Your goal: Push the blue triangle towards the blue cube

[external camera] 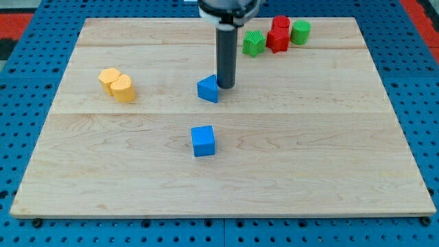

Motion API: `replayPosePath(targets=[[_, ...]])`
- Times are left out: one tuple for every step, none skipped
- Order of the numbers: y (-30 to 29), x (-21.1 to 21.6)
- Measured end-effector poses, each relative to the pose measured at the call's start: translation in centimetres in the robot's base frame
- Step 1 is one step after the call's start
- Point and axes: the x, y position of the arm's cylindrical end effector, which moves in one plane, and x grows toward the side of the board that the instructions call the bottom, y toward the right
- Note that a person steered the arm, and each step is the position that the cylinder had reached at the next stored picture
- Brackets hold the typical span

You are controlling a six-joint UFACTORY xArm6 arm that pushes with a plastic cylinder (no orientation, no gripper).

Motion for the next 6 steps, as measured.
replayPosePath(targets=[[-1.0,-1.8],[-0.9,-1.7],[-0.9,-0.8],[-0.9,0.7],[-0.9,2.8],[-1.9,4.4]])
